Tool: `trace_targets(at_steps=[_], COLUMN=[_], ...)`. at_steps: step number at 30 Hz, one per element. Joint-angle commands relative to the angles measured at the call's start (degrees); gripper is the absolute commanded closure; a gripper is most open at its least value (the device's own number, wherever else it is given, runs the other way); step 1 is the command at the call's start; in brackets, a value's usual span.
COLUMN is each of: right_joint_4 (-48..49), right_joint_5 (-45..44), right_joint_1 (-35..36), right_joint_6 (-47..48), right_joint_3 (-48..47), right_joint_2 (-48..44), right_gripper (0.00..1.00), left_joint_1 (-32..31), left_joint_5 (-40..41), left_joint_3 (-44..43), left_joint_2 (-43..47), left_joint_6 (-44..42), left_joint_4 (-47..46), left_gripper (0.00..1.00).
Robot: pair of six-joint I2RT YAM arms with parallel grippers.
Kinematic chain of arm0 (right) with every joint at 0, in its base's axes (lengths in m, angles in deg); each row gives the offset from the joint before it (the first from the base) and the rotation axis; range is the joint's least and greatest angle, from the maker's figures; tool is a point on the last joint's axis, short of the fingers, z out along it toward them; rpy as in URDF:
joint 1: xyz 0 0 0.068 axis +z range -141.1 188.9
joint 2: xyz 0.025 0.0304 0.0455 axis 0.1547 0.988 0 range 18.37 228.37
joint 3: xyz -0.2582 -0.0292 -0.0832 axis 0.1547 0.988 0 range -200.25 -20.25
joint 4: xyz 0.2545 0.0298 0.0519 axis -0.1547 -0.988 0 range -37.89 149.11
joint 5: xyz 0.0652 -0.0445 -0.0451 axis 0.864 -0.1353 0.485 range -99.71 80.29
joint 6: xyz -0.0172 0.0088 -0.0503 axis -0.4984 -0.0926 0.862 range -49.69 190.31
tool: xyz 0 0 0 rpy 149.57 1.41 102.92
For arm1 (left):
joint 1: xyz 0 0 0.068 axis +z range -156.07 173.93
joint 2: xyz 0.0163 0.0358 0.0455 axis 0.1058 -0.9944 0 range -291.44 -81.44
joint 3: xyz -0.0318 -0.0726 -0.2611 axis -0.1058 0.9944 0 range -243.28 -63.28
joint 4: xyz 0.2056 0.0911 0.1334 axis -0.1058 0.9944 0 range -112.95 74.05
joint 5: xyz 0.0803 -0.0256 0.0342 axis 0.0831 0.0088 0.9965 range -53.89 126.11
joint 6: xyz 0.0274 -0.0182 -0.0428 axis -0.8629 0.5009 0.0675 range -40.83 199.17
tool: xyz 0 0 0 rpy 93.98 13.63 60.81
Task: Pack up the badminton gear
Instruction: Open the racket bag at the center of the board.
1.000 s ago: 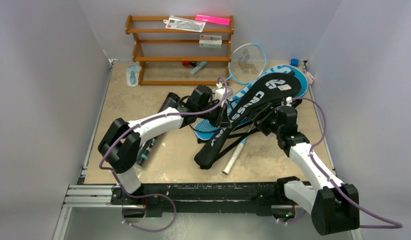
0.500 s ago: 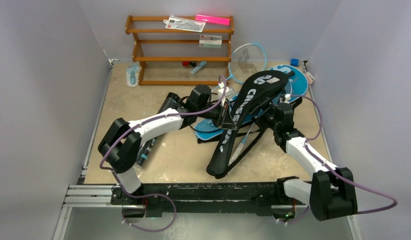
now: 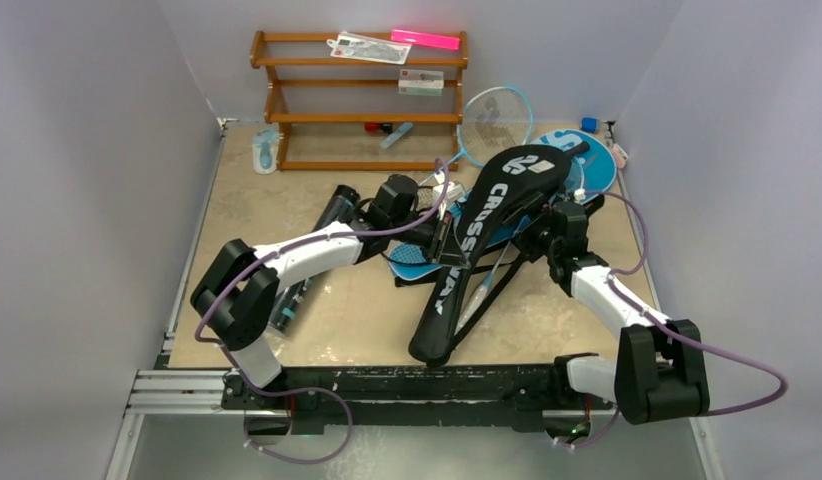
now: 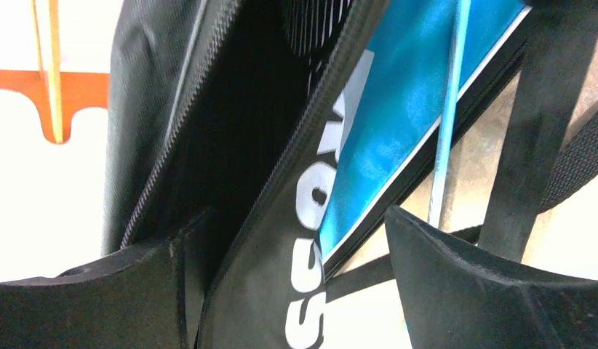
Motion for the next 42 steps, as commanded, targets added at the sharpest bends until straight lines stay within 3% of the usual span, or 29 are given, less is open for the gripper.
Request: trace_targets(at_steps=[1, 3, 6, 10, 11, 14, 18, 19, 21, 25, 30, 42], right_joint_4=[1.91, -0.75, -3.11, -7.3, -8.06, -11.75, -11.22, -11.44, -12.3, -15.45, -15.83, -16.47], right_joint_5=[-1.29, -1.7, -1.27, -2.43, -2.65, -2.01, 0.67, 0.47, 2.59, 4.35, 7.0, 7.53], right_joint_1=[-1.36, -1.53, -1.53, -1.53, -1.58, -1.58, -1.6, -1.54, -1.56, -1.53, -1.44, -1.4], right_joint_6=[0.65, 0.33, 0.61, 2.54, 3.46, 6.9, 13.07, 14.28, 15.34, 15.77, 14.59, 12.94], right_joint_3=[-2.21, -3.21, -3.99, -4.84, -5.29, -6.8, -7.1, -7.69, -8.54, -10.75, -11.35, -11.41], right_joint_2=[0.13, 0.44, 0.1, -0.73, -0.76, -1.33, -3.9, -4.49, -5.41, -6.22, -8.06, -10.84], right_gripper=[0.24, 0.44, 0.61, 0.96, 1.0, 1.0, 1.0, 1.0, 1.0, 1.0, 1.0, 1.0], left_joint_1=[0.18, 0.47, 1.23, 2.49, 2.83, 3.52, 2.59, 1.27, -3.25, -10.34, -13.75, -18.06], left_joint_5=[-3.92, -2.99, -0.51, 1.83, 2.23, 6.24, 22.31, 25.74, 35.56, 48.47, 52.48, 57.21], left_joint_3=[1.29, 1.73, 2.03, 1.68, 1.38, 0.31, -2.01, -2.31, -3.55, -8.05, -10.48, -17.5], left_joint_2=[4.44, 5.11, 6.01, 7.42, 7.88, 9.51, 11.89, 12.64, 13.79, 11.65, 8.55, -1.07], left_joint_6=[0.47, -0.05, -1.18, -3.01, -3.52, -6.08, -10.4, -12.39, -16.43, -20.63, -19.43, -16.46], left_joint_4=[-2.64, -1.77, 0.53, 3.43, 4.19, 9.28, 17.85, 19.01, 20.81, 22.26, 18.16, 17.38], left_gripper=[1.0, 1.0, 1.0, 1.0, 1.0, 0.99, 0.86, 0.73, 0.57, 0.45, 0.35, 0.32])
